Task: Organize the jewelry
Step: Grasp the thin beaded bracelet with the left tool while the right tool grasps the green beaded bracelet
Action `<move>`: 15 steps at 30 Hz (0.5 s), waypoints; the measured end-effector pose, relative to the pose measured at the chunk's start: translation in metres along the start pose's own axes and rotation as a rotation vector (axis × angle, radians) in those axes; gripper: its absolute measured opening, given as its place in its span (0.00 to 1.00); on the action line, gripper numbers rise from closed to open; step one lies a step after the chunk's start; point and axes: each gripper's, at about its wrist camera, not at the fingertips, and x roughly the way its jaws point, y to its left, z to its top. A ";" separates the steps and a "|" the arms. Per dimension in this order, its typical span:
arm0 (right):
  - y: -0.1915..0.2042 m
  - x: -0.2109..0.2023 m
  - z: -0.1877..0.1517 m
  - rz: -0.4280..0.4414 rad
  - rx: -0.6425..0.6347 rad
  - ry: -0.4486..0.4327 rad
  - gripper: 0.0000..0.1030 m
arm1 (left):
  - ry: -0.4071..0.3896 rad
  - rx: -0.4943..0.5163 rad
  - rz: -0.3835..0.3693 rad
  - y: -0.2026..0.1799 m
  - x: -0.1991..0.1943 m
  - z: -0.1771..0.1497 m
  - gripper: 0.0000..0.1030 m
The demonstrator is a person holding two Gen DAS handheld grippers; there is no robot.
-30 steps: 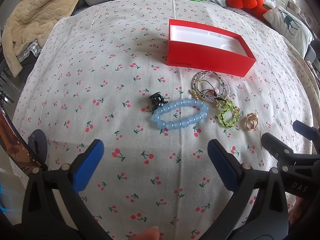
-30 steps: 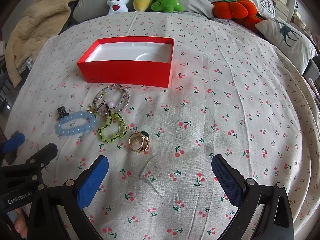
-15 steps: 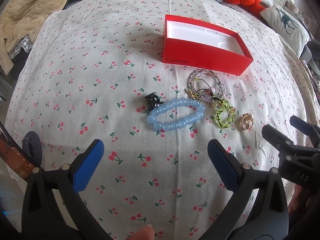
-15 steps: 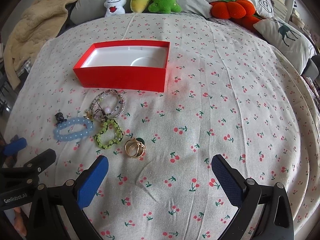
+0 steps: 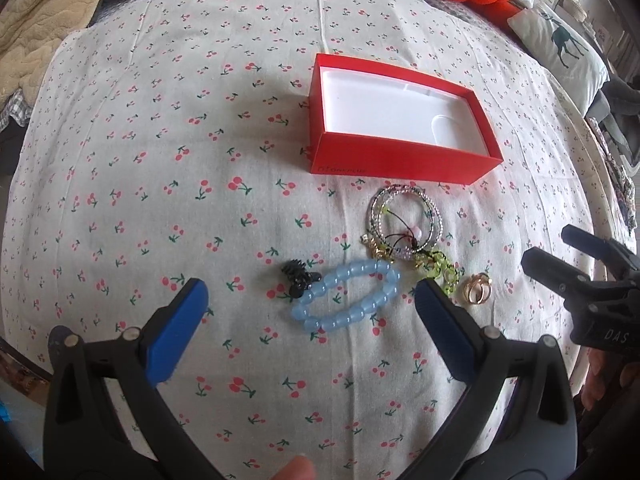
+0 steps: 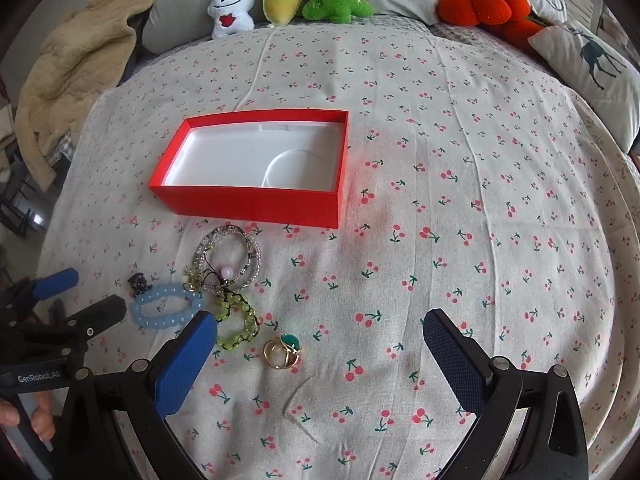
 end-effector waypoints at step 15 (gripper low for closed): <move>-0.035 0.043 0.017 0.172 0.147 0.044 0.72 | 0.047 -0.070 -0.226 -0.015 0.057 0.037 0.27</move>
